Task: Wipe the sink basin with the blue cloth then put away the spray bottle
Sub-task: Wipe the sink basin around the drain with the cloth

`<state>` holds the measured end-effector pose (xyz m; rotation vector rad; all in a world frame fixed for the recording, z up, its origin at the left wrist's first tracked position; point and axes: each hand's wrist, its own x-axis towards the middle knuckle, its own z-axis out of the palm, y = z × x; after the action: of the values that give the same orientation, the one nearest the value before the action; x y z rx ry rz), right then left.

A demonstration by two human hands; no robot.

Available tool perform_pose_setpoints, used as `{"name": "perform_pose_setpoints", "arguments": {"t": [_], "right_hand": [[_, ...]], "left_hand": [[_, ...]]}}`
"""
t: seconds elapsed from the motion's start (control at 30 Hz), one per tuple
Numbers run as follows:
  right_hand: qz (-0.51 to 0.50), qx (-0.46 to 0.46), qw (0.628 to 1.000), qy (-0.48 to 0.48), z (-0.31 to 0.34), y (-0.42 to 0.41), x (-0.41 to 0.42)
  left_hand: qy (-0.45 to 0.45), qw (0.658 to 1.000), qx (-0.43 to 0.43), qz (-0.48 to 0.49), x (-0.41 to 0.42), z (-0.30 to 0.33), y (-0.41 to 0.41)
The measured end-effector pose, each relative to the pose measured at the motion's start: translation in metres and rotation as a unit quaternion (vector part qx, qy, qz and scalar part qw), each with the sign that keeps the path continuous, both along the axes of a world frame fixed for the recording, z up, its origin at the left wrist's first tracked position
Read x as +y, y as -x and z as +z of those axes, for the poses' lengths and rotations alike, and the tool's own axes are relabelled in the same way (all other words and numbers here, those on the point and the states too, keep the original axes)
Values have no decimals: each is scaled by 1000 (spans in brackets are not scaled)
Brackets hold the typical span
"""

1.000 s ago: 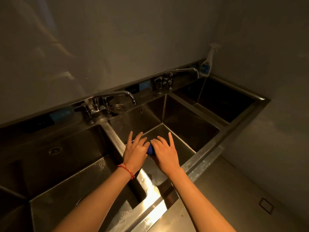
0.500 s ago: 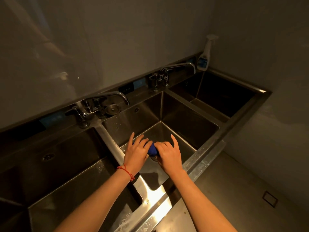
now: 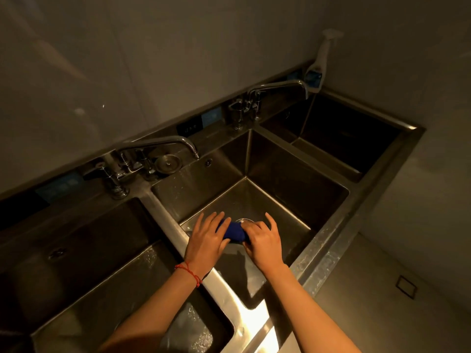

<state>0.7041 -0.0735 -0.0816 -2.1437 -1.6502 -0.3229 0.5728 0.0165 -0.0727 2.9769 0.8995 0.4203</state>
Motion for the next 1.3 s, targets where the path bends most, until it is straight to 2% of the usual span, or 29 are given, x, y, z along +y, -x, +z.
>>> {"name": "perform_pose_setpoints", "arguments": {"t": [0.47,0.73,0.9,1.07,1.3], "right_hand": [[-39,66,995,68,-39,16,30],[-38,114,988,100,-64,13,44],[-22,130,979,157,-83,10,58],[11,109,965,240,-106,10,73],[8,101,936,336,-130,7,84]], "left_hand": [[77,994,-4,80,54,-42,16],[109,990,28,90,70,-53,9],[116,991,-9,69,68,-53,7],[112,985,-56,122,68,-52,9],[108,985,-36,133,69,-53,7]]}}
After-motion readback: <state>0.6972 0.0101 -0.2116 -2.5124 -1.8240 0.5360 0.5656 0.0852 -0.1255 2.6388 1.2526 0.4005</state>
